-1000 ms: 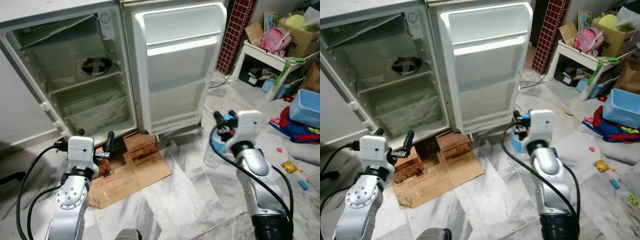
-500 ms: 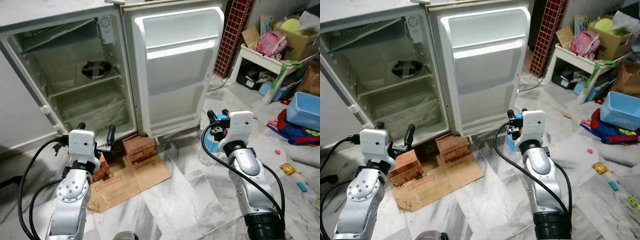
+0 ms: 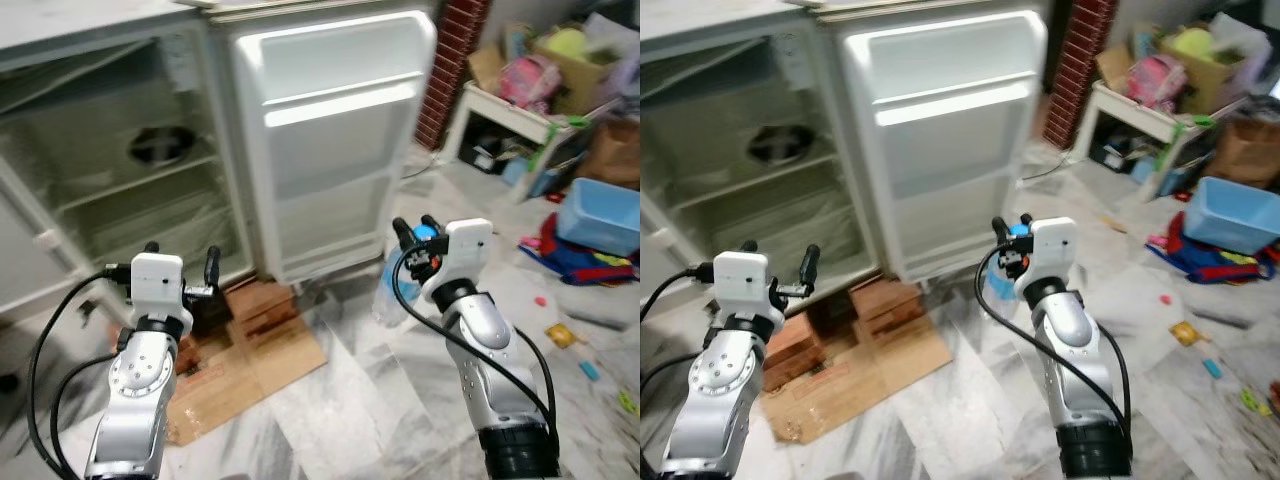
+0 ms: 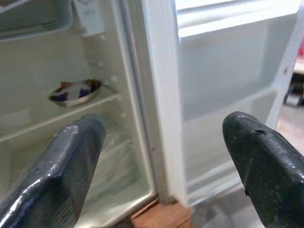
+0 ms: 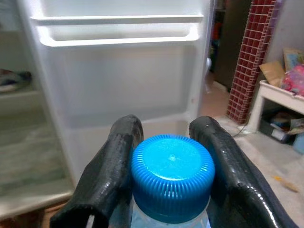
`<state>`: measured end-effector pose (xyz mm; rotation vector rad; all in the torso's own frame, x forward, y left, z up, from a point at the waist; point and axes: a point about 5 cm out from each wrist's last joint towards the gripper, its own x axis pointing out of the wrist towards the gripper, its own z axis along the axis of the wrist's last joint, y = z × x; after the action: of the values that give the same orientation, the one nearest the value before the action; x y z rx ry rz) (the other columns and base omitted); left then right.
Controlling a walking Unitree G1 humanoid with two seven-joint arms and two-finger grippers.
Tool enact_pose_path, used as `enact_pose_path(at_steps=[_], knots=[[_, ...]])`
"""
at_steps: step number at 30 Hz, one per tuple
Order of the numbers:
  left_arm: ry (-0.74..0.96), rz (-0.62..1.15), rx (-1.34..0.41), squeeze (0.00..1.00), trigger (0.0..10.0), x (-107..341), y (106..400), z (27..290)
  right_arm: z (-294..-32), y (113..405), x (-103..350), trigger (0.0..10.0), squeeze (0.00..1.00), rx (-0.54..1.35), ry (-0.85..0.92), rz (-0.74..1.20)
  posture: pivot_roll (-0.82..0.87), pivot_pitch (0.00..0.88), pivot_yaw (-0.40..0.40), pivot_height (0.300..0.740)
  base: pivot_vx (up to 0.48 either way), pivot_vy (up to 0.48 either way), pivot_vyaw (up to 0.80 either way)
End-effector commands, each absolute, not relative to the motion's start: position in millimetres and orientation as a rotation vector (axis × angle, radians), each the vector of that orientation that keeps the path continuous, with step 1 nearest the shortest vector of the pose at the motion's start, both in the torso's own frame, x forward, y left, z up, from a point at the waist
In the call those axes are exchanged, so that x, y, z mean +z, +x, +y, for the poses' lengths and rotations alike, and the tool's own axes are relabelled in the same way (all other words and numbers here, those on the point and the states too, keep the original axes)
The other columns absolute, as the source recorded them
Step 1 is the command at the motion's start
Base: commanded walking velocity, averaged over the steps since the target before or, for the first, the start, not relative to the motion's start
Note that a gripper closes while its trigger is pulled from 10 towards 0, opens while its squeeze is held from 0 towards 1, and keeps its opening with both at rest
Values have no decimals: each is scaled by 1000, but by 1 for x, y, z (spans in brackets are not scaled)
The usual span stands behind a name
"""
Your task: Restocking fridge
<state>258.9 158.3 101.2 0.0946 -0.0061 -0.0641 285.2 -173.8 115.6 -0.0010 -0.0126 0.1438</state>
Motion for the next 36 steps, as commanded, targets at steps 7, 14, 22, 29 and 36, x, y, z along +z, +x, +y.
enact_pose_path(at_steps=[7, 14, 22, 29, 36], knots=[[129, 27, 1, 0, 10000, 97, 258, 179, -153, 291, 133, 10000, 0, 213, 33, -98, 13, 0, -2, 740, 476, 0, 0], [136, 26, -3, 0, 10000, 98, 258, 178, -149, 290, 132, 10000, 0, 231, 34, -99, 11, 0, 1, 740, 480, 0, 0], [133, 29, -9, 0, 10000, 97, 260, 175, -148, 290, 133, 10000, 0, 248, 23, -109, 8, 0, -2, 740, 477, 0, 416], [137, 29, -10, 0, 10000, 96, 262, 173, -148, 291, 133, 10000, 0, 253, 28, -105, 7, 0, -10, 740, 404, -200, 206], [128, 32, 1, 0, 10000, 96, 263, 171, -147, 289, 130, 10000, 0, 260, 33, -94, 10, 0, -17, 740, 102, -90, 0]])
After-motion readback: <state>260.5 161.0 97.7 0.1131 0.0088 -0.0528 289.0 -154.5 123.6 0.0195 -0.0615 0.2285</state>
